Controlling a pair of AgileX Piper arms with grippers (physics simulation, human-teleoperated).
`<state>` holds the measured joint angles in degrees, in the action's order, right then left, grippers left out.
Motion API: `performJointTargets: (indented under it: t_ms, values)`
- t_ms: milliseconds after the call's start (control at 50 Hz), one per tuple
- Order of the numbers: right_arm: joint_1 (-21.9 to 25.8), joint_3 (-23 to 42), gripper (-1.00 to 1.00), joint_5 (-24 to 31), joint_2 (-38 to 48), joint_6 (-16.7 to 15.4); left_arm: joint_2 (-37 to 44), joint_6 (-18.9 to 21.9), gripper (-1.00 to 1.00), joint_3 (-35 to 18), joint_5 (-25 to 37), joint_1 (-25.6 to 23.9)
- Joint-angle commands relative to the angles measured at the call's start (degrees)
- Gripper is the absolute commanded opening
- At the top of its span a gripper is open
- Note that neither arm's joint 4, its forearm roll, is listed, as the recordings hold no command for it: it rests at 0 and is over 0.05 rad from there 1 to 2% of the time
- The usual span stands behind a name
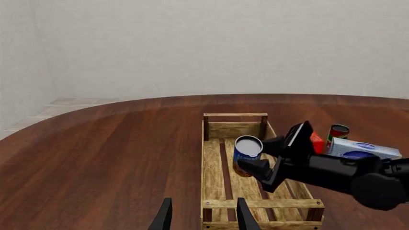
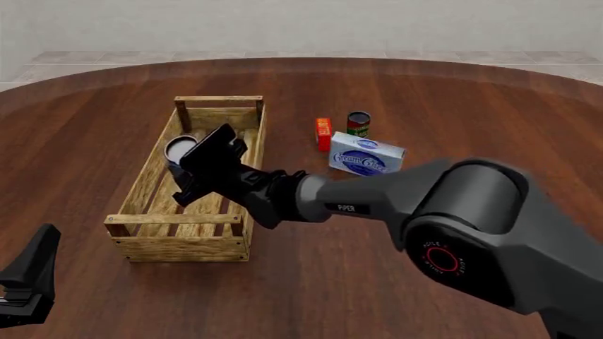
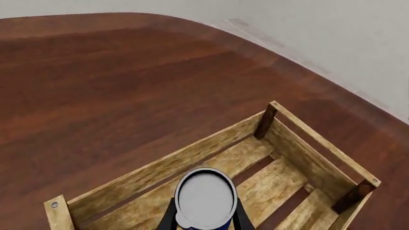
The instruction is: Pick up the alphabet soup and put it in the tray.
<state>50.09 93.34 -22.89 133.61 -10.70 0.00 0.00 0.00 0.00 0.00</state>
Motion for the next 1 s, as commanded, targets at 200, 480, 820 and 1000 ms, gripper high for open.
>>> performJointTargets:
  t_ms: [200, 480, 820, 1000]
  values:
    - [-0.83, 2.28, 1.00, 1.24, 1.33, -0.47, 0.00, 0.00, 1.00, 0.00, 0.00, 0.00]
    - [-1.10, 1.93, 1.00, 1.38, 0.46, 0.19, 0.00, 0.00, 1.00, 0.00, 0.00, 0.00]
    - [-1.95, -6.98, 1.00, -3.35, -6.48, 1.29, 0.00, 0.00, 1.00, 0.00, 0.00, 0.00]
    - [-2.99, -21.36, 1.00, -10.55, -17.75, 1.45, 0.00, 0.00, 1.00, 0.00, 0.00, 0.00]
